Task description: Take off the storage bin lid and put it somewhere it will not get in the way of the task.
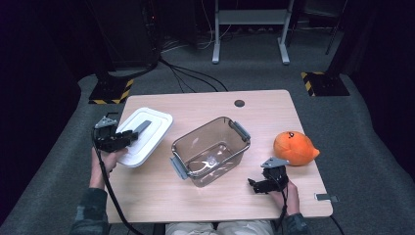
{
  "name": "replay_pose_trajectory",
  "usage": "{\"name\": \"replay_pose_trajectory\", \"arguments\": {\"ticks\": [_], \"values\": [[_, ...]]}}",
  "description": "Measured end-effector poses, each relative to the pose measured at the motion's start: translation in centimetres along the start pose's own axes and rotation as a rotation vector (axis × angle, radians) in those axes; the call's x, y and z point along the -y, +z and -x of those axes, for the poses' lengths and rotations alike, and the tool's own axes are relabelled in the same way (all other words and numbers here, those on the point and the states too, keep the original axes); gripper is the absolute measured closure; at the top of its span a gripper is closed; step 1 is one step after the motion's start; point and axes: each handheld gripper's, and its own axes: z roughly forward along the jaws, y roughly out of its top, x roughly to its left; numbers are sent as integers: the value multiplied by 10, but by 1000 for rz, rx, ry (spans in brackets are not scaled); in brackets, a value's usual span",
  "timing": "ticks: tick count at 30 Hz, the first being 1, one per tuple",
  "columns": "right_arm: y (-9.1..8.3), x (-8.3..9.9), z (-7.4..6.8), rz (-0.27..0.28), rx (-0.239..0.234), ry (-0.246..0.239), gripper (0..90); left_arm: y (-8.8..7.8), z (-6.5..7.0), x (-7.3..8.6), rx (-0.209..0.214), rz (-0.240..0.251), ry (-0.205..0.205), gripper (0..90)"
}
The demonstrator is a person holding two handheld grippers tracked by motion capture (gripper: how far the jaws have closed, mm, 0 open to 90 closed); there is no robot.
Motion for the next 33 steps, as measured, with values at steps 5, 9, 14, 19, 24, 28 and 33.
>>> {"name": "replay_pose_trajectory", "arguments": {"ticks": [5, 9, 14, 19, 24, 28, 33], "values": [[0, 0, 0, 0, 0, 0, 38, 5, -6, 7, -8, -8, -16, 666], [0, 0, 0, 0, 0, 0, 38, 10, -11, 14, -15, -21, -30, 666], [0, 0, 0, 0, 0, 0, 38, 18, -17, 25, -30, -38, -46, 666], [0, 0, 0, 0, 0, 0, 38, 24, -21, 32, -31, -54, -58, 666], [0, 0, 0, 0, 0, 1, 38, 34, -24, 42, -47, -78, -58, 666], [0, 0, 0, 0, 0, 0, 38, 40, -27, 48, -54, -95, -65, 666], [0, 0, 0, 0, 0, 0, 38, 48, -26, 52, -61, -113, -60, 666]]}}
